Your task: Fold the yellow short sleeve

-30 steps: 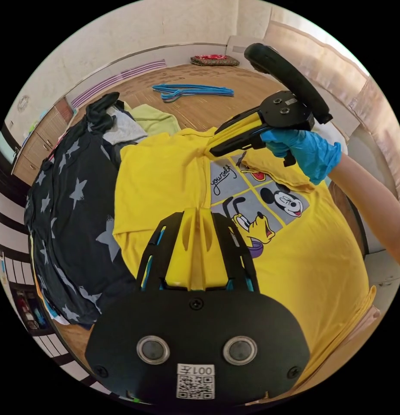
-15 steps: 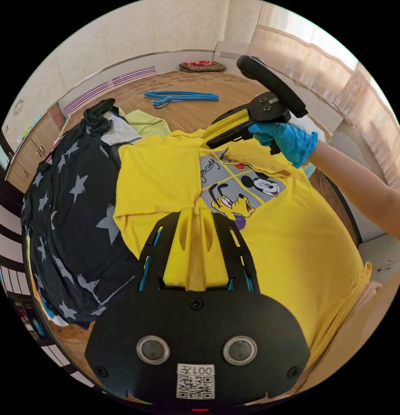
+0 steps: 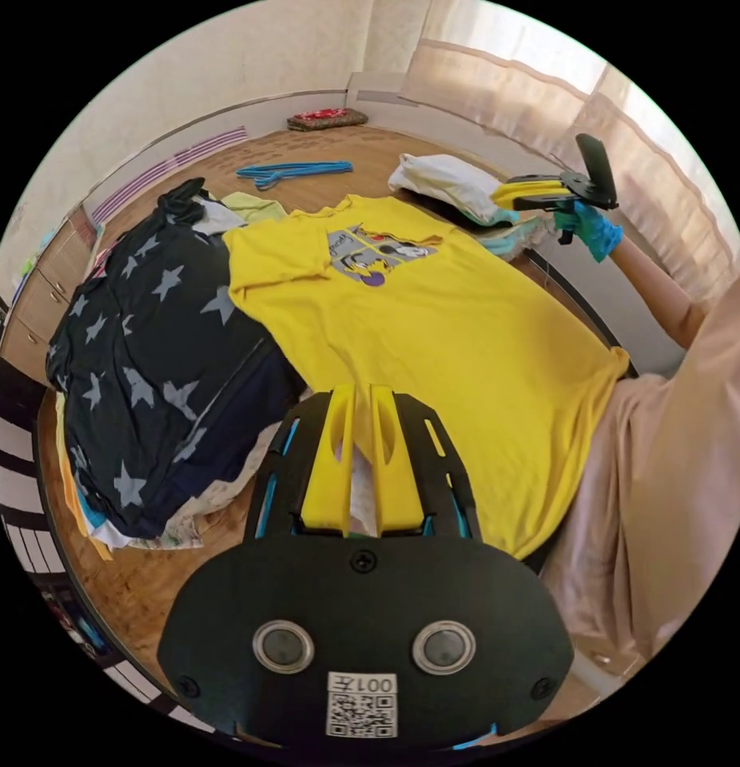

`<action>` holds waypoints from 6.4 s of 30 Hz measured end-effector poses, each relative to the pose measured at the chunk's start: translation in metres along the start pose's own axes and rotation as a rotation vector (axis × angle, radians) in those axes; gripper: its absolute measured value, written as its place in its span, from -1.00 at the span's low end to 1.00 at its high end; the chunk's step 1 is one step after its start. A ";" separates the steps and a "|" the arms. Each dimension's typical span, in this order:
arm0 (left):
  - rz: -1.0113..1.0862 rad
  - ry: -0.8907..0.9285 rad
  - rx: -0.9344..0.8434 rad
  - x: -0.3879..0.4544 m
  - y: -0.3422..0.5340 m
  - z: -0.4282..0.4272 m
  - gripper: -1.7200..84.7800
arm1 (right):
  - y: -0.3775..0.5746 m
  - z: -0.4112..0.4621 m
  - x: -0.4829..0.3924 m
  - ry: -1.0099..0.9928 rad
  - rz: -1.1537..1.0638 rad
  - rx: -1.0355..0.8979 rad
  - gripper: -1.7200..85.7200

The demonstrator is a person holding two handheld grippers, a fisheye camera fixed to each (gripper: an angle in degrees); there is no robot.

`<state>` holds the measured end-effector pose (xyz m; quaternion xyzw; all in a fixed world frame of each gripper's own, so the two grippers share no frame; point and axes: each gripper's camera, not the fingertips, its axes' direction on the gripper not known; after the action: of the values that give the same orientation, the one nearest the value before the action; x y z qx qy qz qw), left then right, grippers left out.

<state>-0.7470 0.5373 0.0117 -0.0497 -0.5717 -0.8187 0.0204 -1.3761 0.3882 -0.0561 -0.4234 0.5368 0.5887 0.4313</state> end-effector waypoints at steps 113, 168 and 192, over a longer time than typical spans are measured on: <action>-0.147 -0.311 -0.092 -0.280 -0.257 0.009 -1.00 | -0.097 0.087 0.153 0.497 0.404 -0.264 -0.93; -0.008 0.032 -0.086 -0.180 -0.093 0.146 -0.73 | 0.090 0.074 0.174 -0.193 0.319 -0.141 -0.67; -0.263 -0.030 0.086 -0.137 -0.005 0.162 -0.89 | 0.142 0.088 0.126 -0.168 0.390 -0.123 -0.93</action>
<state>-0.6020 0.6876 0.0477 0.0141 -0.6079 -0.7884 -0.0935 -1.5497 0.4758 -0.1335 -0.2865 0.5336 0.7261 0.3256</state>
